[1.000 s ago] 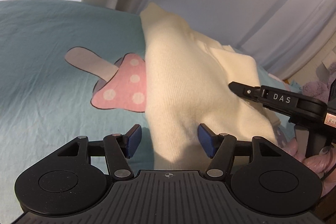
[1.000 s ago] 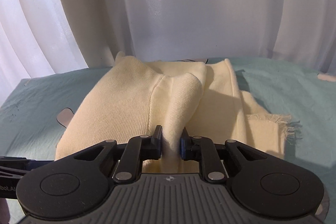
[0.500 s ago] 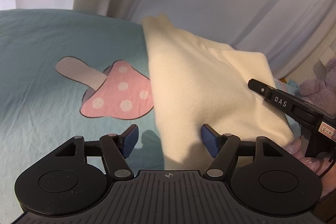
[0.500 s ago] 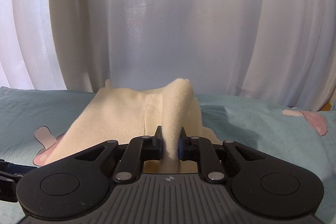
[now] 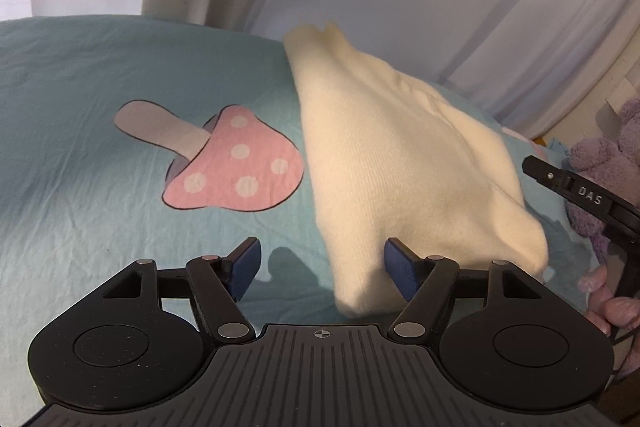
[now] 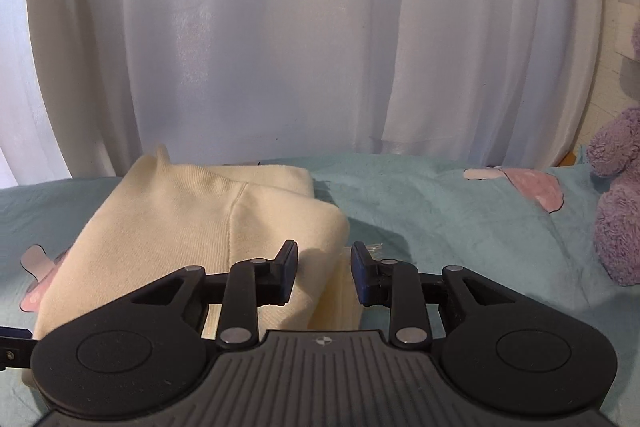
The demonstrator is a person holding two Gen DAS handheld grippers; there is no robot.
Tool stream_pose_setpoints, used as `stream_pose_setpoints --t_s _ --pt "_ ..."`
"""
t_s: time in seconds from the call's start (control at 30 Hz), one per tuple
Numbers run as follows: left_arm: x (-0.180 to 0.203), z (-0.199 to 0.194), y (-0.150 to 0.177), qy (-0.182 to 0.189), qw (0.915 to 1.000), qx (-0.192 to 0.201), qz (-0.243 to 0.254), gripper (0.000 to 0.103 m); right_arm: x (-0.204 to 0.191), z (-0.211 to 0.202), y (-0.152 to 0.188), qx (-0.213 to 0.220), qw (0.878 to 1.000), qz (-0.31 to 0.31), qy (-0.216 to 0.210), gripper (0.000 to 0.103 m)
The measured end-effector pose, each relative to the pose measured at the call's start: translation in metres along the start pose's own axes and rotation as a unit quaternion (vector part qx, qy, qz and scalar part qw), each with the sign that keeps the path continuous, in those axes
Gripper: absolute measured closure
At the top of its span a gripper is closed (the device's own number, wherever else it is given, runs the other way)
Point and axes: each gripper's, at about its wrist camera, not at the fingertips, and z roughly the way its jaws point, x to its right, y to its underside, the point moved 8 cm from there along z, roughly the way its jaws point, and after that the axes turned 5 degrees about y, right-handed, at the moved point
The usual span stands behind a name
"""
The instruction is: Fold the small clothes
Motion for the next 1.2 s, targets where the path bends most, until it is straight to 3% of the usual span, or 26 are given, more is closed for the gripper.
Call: stream_pose_setpoints --t_s 0.1,0.17,0.3,0.5,0.6,0.77,0.93,1.03,1.2 --pt "-0.004 -0.001 0.000 0.010 0.9996 -0.002 -0.028 0.029 -0.005 -0.026 0.004 -0.007 0.997 0.029 -0.077 0.075" --pt "-0.003 0.005 0.002 0.020 0.9988 -0.011 -0.042 0.029 -0.015 -0.028 0.017 -0.028 0.994 0.025 -0.103 0.076" --pt "0.002 0.015 0.011 0.023 0.9986 -0.031 -0.037 0.029 -0.013 -0.018 0.055 -0.071 0.996 -0.017 -0.050 0.079" --pt "0.004 0.010 0.013 0.022 0.9987 -0.033 -0.031 0.029 -0.015 -0.015 0.060 -0.076 0.995 -0.043 -0.043 0.078" --pt "0.002 0.002 0.012 0.017 0.9990 -0.034 -0.022 0.027 -0.006 -0.015 0.059 -0.090 0.994 -0.034 -0.054 0.068" --pt "-0.007 -0.007 0.001 0.028 0.9988 -0.030 -0.028 0.018 0.027 -0.028 0.058 -0.109 0.993 -0.002 -0.052 0.036" --pt "-0.002 0.004 -0.023 0.068 0.9965 -0.017 -0.045 0.015 0.040 -0.024 0.041 -0.111 0.987 0.069 -0.095 0.024" --pt "0.001 0.023 -0.038 0.093 0.9938 -0.017 -0.058 0.012 0.044 0.002 0.034 -0.136 0.969 0.133 -0.158 0.021" --pt "0.001 0.056 -0.055 0.123 0.9887 -0.030 -0.080 0.012 0.058 0.051 0.030 -0.167 0.947 0.205 -0.185 0.020"
